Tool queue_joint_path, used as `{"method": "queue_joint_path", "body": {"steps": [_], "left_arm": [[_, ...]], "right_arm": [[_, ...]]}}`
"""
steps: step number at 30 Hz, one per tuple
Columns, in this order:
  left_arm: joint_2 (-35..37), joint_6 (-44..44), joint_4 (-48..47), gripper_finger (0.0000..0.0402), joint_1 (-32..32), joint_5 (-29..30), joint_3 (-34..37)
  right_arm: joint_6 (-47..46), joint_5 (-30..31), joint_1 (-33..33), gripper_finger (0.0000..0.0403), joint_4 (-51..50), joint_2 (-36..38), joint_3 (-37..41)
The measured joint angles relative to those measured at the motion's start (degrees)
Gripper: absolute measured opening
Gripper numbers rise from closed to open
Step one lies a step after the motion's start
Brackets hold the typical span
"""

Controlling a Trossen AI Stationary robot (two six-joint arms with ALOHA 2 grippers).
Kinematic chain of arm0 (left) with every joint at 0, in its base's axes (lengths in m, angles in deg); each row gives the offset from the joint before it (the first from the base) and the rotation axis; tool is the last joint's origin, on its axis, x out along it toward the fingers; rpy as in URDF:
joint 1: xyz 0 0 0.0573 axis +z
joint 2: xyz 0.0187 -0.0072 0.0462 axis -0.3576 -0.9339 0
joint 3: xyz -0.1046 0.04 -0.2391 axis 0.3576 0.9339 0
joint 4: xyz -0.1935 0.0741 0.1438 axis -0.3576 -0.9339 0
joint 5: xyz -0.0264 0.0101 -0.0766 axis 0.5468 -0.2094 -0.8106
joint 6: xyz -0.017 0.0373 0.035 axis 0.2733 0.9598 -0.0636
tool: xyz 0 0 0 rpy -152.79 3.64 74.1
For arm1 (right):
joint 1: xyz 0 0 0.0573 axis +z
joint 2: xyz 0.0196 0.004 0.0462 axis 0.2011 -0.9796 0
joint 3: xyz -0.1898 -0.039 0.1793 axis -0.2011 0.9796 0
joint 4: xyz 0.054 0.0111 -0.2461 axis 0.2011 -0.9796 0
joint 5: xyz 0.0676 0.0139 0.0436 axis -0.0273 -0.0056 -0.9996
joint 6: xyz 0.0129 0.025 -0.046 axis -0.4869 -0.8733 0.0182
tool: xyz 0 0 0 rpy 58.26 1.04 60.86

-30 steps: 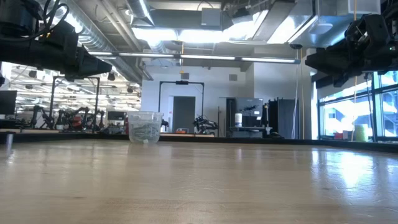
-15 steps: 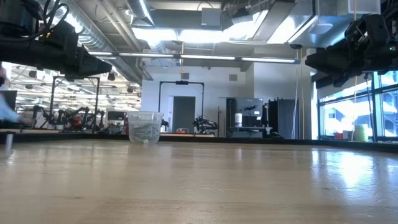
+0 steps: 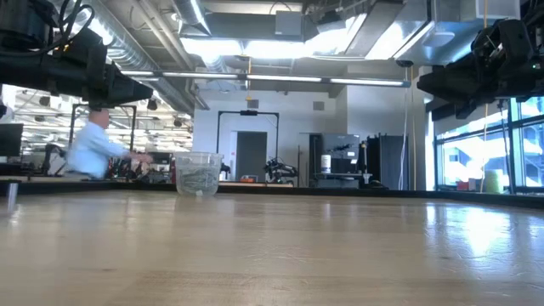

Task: Pick and place items into bin
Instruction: Return to Home Position

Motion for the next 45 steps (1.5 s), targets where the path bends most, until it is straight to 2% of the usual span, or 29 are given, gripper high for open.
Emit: {"method": "queue_joint_path", "body": {"steps": [8,45], "left_arm": [[0.0,0.0,0.0,0.0074,0.0,0.0,0.0],[0.0,0.0,0.0,0.0074,0.0,0.0,0.0]], "right_arm": [[0.0,0.0,1.8,0.0075,0.0,0.0,0.0],[0.0,0.0,1.8,0.0075,0.0,0.0,0.0]]}}
